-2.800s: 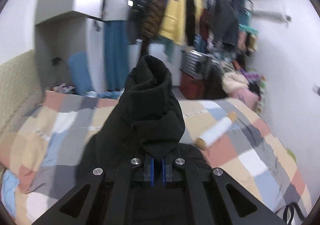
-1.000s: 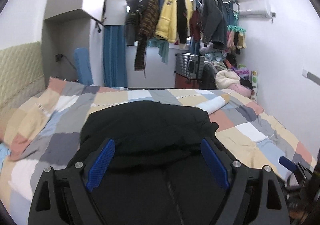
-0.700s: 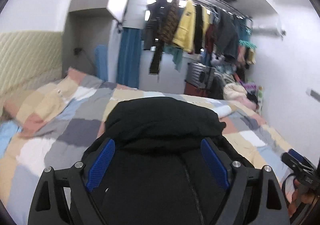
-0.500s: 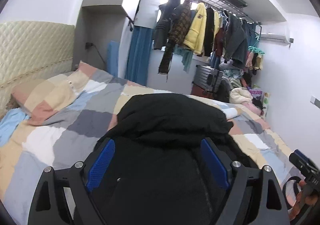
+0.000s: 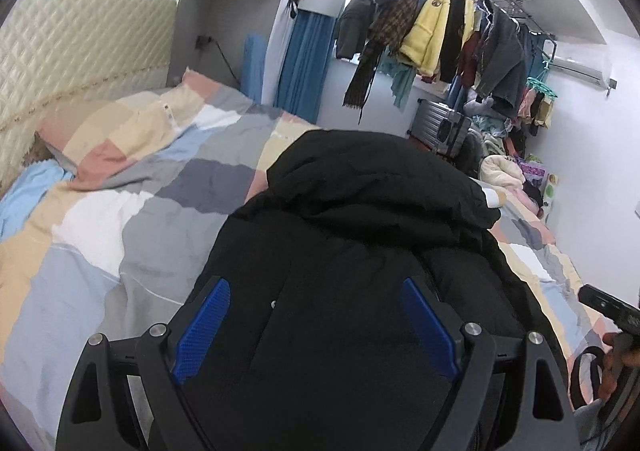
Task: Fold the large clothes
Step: 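Grasp the jacket hem with both tools and fold it toward the collar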
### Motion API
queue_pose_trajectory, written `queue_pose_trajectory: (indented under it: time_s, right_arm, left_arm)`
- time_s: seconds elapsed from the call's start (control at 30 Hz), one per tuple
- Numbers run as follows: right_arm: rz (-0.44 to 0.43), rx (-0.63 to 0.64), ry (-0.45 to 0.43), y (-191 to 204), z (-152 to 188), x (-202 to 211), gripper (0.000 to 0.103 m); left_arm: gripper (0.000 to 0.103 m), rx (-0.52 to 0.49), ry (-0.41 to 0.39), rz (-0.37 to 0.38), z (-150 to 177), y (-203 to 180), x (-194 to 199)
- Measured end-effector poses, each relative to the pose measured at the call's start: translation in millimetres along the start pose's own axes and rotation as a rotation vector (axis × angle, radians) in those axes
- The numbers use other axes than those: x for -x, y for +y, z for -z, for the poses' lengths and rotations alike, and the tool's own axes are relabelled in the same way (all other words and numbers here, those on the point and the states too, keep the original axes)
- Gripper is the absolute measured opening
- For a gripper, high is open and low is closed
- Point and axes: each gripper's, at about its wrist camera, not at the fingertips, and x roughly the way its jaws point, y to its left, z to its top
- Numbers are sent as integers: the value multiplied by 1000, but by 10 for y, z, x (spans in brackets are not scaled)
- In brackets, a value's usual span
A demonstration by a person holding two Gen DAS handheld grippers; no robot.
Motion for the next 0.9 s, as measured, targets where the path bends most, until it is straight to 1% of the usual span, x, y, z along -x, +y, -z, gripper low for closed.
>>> queue_pose_trajectory:
  time_s: [0.1, 0.17, 0.2, 0.27, 0.3, 0.33, 0.4, 0.47, 0.5, 0.6, 0.63, 0.7, 0.77, 0.83, 0.9]
  right_arm:
    - [12, -70, 128, -342, -58, -213, 103]
    - [-6, -134, 207, -567, -33, -368, 103]
    - [-25, -221, 255, -772, 16, -483, 103]
    - [-51, -356, 311, -1063, 141, -630, 103]
    - [-51, -398, 333, -1152, 187, -681, 103]
    - [-47, -466, 369, -1297, 284, -761, 103]
    - [-45, -552, 414, -1459, 420, -848, 103]
    - [-24, -623, 461, -1568, 538, -905, 103]
    - [-21, -642, 470, -1582, 580, -912, 103]
    - [-94, -707, 501, -1594, 701, -953, 103]
    - [-86, -713, 517, -1596, 734, -976, 103]
    - [-41, -725, 544, -1614, 807, -996, 103]
    - [-43, -749, 561, -1639, 843, -1029, 103]
    - [-68, -753, 568, -1630, 859, -1051, 103]
    - [-86, -730, 573, -1606, 845, -1050, 103]
  left_arm:
    - [88, 9, 30, 0, 16, 38, -61]
    - [88, 24, 55, 9, 22, 66, -110]
    - [88, 31, 67, 17, 27, 79, -131]
    - [88, 41, 83, 20, 37, 98, -165]
    - [88, 43, 88, 17, 41, 105, -175]
    - [88, 47, 95, 15, 45, 114, -190]
    - [88, 59, 109, 18, 43, 131, -217]
    - [88, 72, 121, 23, 37, 158, -245]
    - [88, 78, 127, 25, 38, 169, -260]
    - [88, 96, 146, 17, 44, 208, -301]
    - [88, 103, 153, 15, 48, 227, -313]
    - [88, 117, 163, 13, 60, 259, -330]
    - [88, 136, 177, 16, 65, 299, -359]
    - [88, 188, 180, 20, 48, 389, -375]
    - [88, 290, 197, 79, 41, 565, -396]
